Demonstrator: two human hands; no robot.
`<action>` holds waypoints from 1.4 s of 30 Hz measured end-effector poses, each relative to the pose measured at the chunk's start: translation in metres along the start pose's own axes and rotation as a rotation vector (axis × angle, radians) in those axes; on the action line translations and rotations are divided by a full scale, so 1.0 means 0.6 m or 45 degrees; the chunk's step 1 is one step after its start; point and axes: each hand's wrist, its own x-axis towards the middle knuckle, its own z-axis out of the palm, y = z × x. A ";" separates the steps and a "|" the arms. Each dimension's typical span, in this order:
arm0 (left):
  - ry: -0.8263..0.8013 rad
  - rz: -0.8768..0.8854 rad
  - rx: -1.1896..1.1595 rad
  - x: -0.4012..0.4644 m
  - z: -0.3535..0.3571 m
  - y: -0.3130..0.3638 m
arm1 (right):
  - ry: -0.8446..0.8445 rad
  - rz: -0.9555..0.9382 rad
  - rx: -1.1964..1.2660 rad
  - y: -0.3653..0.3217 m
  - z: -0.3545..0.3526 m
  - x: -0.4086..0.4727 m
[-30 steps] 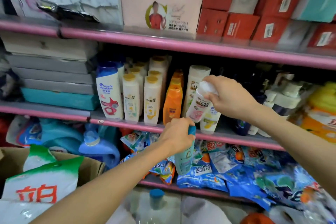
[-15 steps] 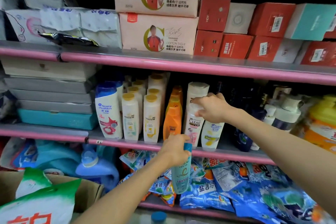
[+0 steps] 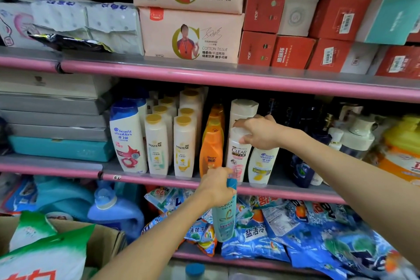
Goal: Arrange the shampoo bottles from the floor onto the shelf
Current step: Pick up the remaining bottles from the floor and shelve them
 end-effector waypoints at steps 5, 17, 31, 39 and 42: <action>-0.014 0.007 0.010 0.000 0.001 -0.001 | 0.027 0.003 0.073 0.001 0.005 0.001; 0.035 0.026 -0.012 0.002 -0.012 -0.013 | 0.602 0.145 0.466 0.029 -0.029 0.027; 0.012 0.005 -0.049 0.004 -0.018 -0.028 | 0.303 0.068 0.507 0.029 -0.030 0.055; -0.005 0.026 -0.069 -0.003 -0.022 -0.017 | 0.251 0.083 0.588 0.033 -0.034 0.049; -0.012 0.071 -0.062 -0.007 -0.032 -0.003 | 0.280 0.053 0.885 0.035 -0.043 0.024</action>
